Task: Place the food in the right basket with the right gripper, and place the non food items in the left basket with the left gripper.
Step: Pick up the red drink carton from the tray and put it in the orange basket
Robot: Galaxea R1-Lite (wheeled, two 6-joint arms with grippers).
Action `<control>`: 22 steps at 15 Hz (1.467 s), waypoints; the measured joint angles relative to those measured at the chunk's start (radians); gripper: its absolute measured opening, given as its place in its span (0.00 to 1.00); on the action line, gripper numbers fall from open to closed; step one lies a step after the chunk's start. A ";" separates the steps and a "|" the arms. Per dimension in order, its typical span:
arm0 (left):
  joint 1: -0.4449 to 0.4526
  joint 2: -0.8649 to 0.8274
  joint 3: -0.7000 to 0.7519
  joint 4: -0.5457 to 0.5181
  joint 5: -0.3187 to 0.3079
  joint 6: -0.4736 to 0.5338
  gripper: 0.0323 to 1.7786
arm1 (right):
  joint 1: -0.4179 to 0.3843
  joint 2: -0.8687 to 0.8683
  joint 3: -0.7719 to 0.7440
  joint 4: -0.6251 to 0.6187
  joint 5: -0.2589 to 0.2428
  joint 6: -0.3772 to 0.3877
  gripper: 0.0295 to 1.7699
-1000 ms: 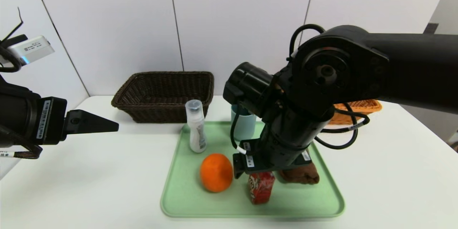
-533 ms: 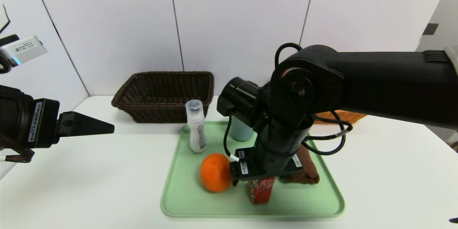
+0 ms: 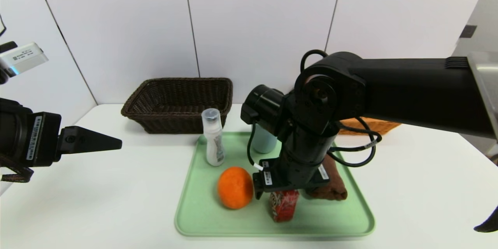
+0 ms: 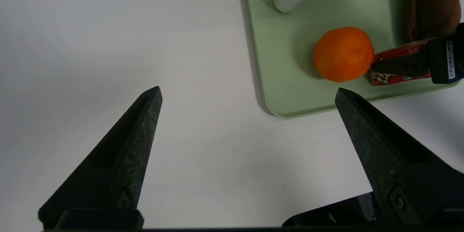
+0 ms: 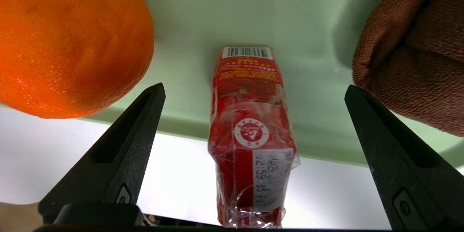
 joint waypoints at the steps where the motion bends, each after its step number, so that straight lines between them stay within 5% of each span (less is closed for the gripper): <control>1: 0.000 -0.003 0.002 0.006 0.000 0.000 0.95 | 0.000 0.000 0.000 0.000 0.003 0.000 0.97; 3: 0.000 -0.010 0.007 0.012 0.000 -0.001 0.95 | 0.000 -0.001 0.002 0.001 0.008 0.000 0.91; 9: 0.000 -0.023 0.009 0.014 0.000 -0.007 0.95 | 0.002 -0.008 0.009 0.003 0.021 0.000 0.44; 11: 0.000 -0.027 0.009 0.014 0.000 -0.008 0.95 | 0.002 -0.010 0.011 0.001 0.028 -0.001 0.20; 17: 0.000 -0.053 0.010 0.049 0.000 -0.009 0.95 | -0.003 -0.050 0.013 0.024 0.048 -0.010 0.21; 22: 0.000 -0.079 0.027 0.056 0.000 -0.009 0.95 | -0.066 -0.229 -0.001 -0.043 0.120 -0.010 0.21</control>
